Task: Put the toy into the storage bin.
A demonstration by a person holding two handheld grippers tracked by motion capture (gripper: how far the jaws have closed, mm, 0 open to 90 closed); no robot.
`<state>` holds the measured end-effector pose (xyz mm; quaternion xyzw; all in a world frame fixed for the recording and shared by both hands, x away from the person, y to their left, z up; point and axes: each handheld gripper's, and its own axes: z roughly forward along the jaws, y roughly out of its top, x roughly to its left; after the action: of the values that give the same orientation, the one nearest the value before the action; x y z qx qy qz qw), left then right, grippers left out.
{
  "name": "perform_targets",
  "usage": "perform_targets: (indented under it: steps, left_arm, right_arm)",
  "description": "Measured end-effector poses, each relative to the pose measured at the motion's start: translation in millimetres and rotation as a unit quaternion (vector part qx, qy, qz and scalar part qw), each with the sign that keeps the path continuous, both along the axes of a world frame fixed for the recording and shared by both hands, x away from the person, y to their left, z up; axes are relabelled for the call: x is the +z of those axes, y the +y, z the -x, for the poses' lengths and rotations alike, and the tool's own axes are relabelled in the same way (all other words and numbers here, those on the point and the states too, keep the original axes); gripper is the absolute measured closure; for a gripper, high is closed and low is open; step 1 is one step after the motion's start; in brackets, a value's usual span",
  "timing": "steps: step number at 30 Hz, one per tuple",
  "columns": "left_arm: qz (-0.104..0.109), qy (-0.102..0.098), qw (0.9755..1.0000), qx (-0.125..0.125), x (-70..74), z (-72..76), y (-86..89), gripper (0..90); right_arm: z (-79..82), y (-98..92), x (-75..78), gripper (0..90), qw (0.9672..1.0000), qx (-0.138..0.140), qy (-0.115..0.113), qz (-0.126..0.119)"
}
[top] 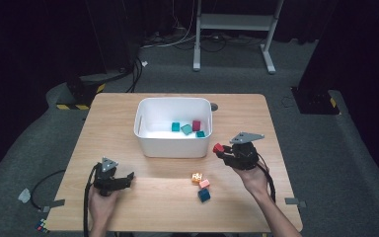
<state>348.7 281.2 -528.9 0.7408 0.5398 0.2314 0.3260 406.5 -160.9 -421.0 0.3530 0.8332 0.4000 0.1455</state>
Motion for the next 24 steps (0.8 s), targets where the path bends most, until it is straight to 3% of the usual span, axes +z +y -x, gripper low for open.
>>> perform_targets:
  steps: [14,24]
  left_arm:
    - [0.000,0.000,1.0000,0.000,0.1,0.0,0.1,14.4]
    - [0.000,0.000,1.0000,0.000,0.1,0.0,0.1,14.4]
  right_arm:
    - [-9.4,-3.4,32.1,67.0,0.9997,0.000,-0.004,-0.024]
    - [-17.2,4.1,57.3,67.0,0.9992,0.015,-0.011,-0.036]
